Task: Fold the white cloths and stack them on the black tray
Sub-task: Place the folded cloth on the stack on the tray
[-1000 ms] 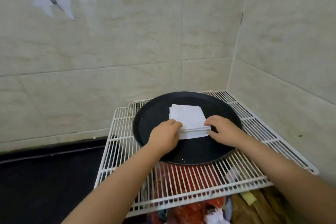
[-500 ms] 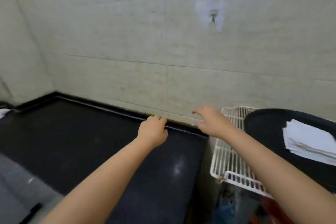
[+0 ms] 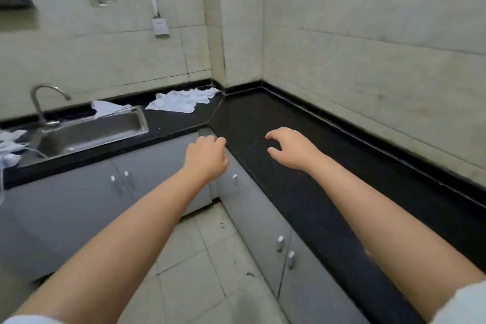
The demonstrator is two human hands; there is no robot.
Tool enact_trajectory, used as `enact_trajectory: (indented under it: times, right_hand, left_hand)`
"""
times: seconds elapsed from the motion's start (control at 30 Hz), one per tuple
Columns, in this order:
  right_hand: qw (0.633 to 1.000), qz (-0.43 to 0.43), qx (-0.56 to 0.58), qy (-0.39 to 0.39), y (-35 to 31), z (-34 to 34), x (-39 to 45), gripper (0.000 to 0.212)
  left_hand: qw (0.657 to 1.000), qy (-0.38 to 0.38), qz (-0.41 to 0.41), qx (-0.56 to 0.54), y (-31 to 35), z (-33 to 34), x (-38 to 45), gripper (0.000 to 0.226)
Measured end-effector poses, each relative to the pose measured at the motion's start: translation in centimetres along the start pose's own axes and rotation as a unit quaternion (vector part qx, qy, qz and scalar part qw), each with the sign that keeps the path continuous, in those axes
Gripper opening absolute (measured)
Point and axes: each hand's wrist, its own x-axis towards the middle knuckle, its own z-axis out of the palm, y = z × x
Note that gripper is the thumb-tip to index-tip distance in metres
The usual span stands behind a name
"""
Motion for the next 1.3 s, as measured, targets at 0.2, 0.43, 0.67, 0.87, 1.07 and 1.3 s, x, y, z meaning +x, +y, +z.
enact_trajectory:
  times: [0.2,0.43,0.67,0.87,1.07,1.3]
  right_hand:
    - [0.997,-0.06,0.008,-0.037,-4.9,5.7,14.6,0.043]
    - [0.994,-0.099,0.037,-0.042,-8.0,8.7,35.2,0.044]
    - [0.994,-0.072,0.036,-0.078,-8.3,13.5,50.3,0.042]
    - [0.99,-0.026,-0.015,-0.138,-7.0,19.9,60.9,0.04]
    - [0.982,0.053,-0.003,-0.179,-7.2,26.6,72.7,0.034]
    - [0.97,0.117,0.007,-0.214,-7.6,33.7,81.2,0.04]
  left_hand:
    - [0.995,-0.02,-0.09,0.024,-11.5,3.2,7.6,0.042]
    - [0.988,-0.016,-0.154,0.027,-21.9,3.4,22.3,0.039]
    - [0.982,-0.049,-0.178,0.028,-30.4,6.5,34.3,0.039]
    - [0.983,-0.102,-0.152,0.017,-37.6,12.7,44.4,0.039]
    - [0.982,-0.166,-0.09,0.016,-45.4,18.8,56.3,0.042]
    - [0.973,-0.225,-0.04,-0.033,-50.0,25.2,64.9,0.044]
